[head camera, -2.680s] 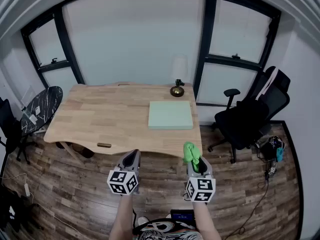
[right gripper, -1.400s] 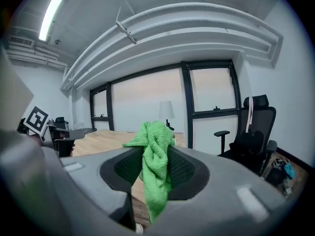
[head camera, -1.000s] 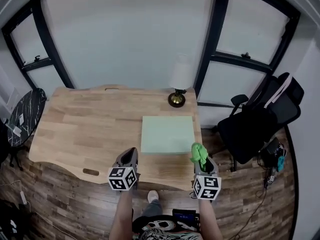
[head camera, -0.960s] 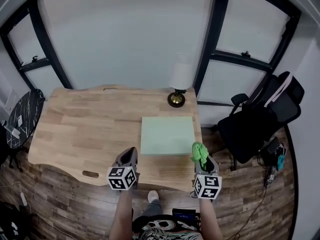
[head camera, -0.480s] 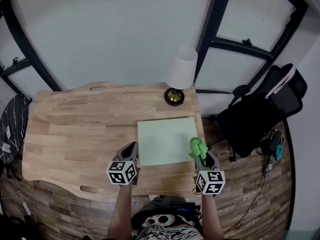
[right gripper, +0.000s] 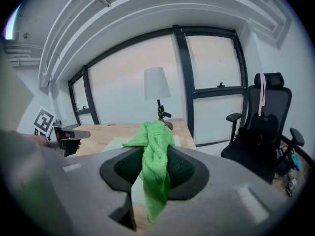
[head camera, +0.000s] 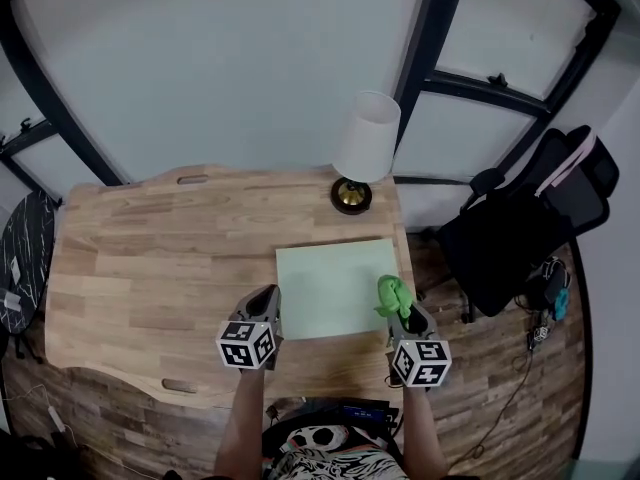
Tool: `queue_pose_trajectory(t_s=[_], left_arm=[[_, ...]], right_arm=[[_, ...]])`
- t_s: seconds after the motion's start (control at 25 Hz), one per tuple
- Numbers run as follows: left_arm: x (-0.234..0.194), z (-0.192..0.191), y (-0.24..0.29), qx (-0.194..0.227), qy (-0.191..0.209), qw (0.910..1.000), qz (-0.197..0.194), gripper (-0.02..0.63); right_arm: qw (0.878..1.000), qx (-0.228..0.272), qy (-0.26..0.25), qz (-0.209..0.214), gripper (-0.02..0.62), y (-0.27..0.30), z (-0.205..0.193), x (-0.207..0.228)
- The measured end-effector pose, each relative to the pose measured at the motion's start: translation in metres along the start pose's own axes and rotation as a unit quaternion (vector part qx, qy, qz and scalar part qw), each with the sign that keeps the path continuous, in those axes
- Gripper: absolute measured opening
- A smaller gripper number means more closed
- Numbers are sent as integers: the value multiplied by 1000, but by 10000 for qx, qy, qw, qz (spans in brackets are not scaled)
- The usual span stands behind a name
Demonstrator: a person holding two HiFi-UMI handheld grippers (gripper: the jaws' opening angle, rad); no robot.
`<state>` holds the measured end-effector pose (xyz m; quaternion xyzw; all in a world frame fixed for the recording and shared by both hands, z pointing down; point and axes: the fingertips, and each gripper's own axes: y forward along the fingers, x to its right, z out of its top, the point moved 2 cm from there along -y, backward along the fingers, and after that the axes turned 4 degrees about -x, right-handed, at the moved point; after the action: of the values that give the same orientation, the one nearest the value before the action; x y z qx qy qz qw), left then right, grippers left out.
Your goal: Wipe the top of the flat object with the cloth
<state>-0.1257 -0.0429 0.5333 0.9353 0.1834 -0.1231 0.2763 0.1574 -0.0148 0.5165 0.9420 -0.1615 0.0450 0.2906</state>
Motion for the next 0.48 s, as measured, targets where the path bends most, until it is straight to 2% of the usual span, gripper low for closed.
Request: queue_pose_trajectory(t_s=[0.2, 0.48], left_arm=[[-4, -8, 5, -110, 49, 9999, -39, 8], [-9, -13, 13, -119, -90, 9999, -30, 8]], right_arm=[[9999, -65, -90, 12, 135, 12, 0, -1], [9996, -228, -158, -65, 135, 23, -1, 4]])
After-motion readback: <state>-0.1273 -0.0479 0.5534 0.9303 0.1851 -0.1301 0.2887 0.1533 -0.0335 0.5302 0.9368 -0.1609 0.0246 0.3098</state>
